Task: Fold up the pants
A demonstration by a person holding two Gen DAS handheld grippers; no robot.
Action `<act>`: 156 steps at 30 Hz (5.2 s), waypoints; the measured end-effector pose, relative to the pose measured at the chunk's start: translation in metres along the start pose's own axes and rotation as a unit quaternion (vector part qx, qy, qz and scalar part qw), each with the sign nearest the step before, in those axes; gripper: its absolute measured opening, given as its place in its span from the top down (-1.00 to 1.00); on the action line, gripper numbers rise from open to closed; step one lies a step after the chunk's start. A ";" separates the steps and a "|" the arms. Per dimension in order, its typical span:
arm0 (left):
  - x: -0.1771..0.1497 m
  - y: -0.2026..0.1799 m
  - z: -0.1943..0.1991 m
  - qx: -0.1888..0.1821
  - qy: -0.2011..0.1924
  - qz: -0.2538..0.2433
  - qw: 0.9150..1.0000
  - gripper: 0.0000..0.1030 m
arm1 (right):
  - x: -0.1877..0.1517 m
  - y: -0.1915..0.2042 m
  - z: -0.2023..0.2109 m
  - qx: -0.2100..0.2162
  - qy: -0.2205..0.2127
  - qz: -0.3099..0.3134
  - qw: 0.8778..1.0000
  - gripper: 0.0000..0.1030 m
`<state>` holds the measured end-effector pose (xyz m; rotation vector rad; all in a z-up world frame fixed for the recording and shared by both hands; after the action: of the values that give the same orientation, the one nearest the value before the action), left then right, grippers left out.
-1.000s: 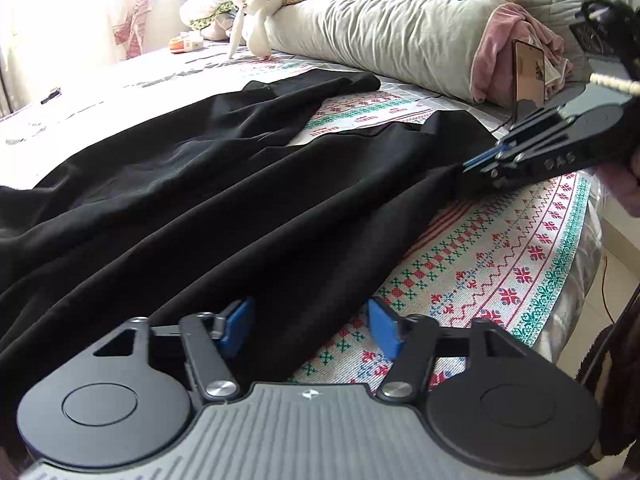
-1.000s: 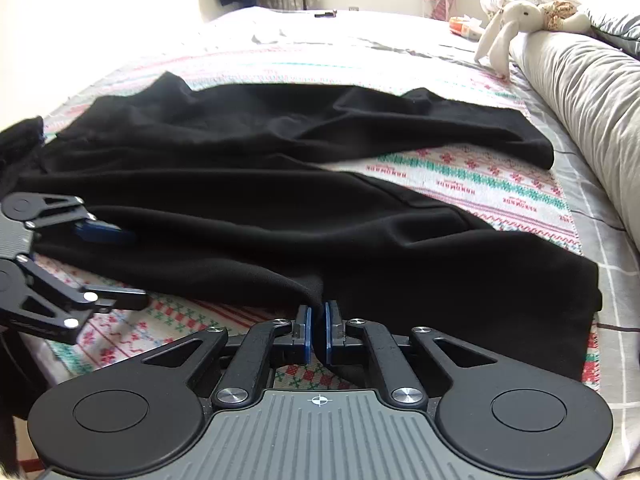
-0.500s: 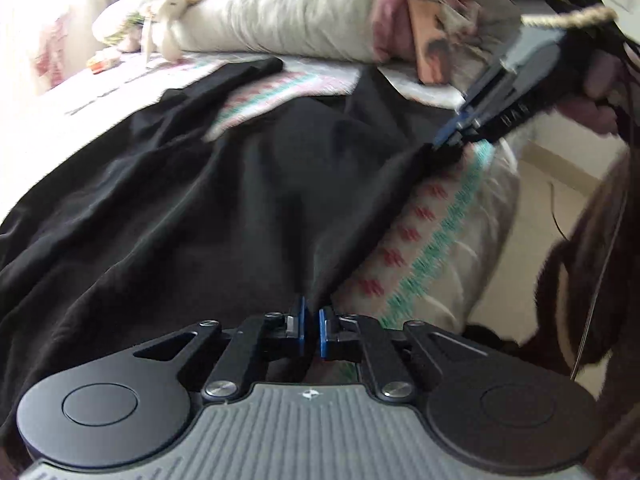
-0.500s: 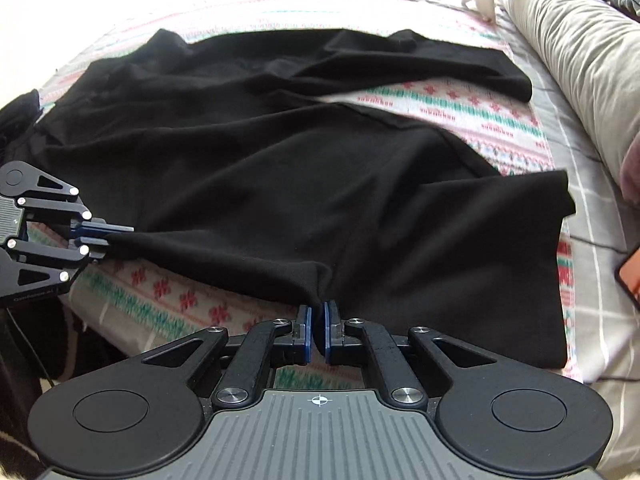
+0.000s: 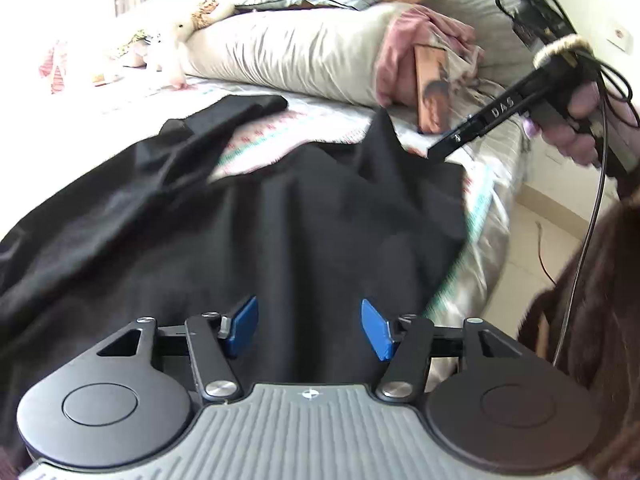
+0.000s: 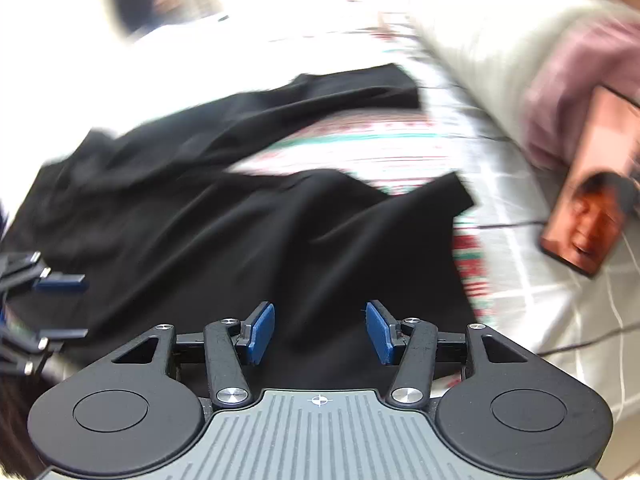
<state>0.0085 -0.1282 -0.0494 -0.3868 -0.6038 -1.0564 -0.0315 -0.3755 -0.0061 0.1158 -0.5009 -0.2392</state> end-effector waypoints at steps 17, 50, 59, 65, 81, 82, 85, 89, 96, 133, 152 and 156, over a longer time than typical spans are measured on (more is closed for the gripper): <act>0.172 0.007 -0.170 -0.035 0.036 -0.033 0.998 -0.56 | 0.066 -0.086 -0.053 0.011 -0.027 -0.178 0.984 0.02; 0.055 -0.026 -0.058 -0.001 -0.035 0.068 0.997 -0.39 | -0.016 -0.075 -0.012 -0.070 0.000 -0.135 0.988 0.00; 0.002 -0.069 -0.053 0.024 -0.010 0.009 1.000 -0.37 | -0.045 -0.065 -0.018 -0.027 0.024 -0.182 0.983 0.09; -0.003 -0.057 -0.061 0.034 -0.009 0.050 0.998 -0.07 | -0.039 -0.054 -0.029 -0.077 -0.012 -0.186 0.980 0.29; -0.010 -0.077 -0.052 -0.025 -0.012 0.014 1.000 0.68 | -0.059 -0.016 -0.031 -0.321 0.027 -0.046 0.945 1.00; -0.011 -0.077 -0.052 -0.030 -0.007 0.014 0.999 0.67 | -0.060 -0.015 -0.031 -0.328 0.030 -0.040 0.943 1.00; -0.012 -0.078 -0.050 -0.035 -0.007 0.017 0.999 0.52 | -0.063 -0.012 -0.030 -0.339 0.039 -0.033 0.939 1.00; -0.014 -0.079 -0.039 -0.044 -0.023 0.026 0.998 -0.08 | -0.065 -0.007 -0.027 -0.353 0.049 -0.015 0.934 1.00; -0.013 -0.063 -0.019 -0.037 -0.046 0.052 0.997 -0.62 | -0.065 0.001 -0.006 -0.365 0.032 -0.021 0.930 0.65; 0.115 0.166 -0.076 0.171 -0.005 0.194 0.966 -1.00 | 0.129 0.032 -0.126 -0.071 -0.053 -0.167 0.982 -0.76; 0.301 0.200 -0.281 0.096 0.040 0.067 0.992 -0.55 | 0.152 -0.047 -0.144 -0.025 -0.139 -0.230 0.963 -0.01; 0.315 0.204 -0.302 0.067 0.046 0.070 0.994 0.16 | 0.153 -0.050 -0.147 0.005 -0.156 -0.230 0.961 -0.01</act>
<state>0.3853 -0.4256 -0.0877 -0.2571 -0.5543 -0.8892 0.1608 -0.4549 -0.0717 0.2059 -0.7868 -0.7194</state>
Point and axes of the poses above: each gripper's, at about its wrist camera, not at the fingertips, and z roughly against the way its jaws point, y to its left, x to its top, the point moved 3 cm from there along -z, roughly the way its jaws point, and after that the axes turned 7 degrees about y, right-handed, at the moved point
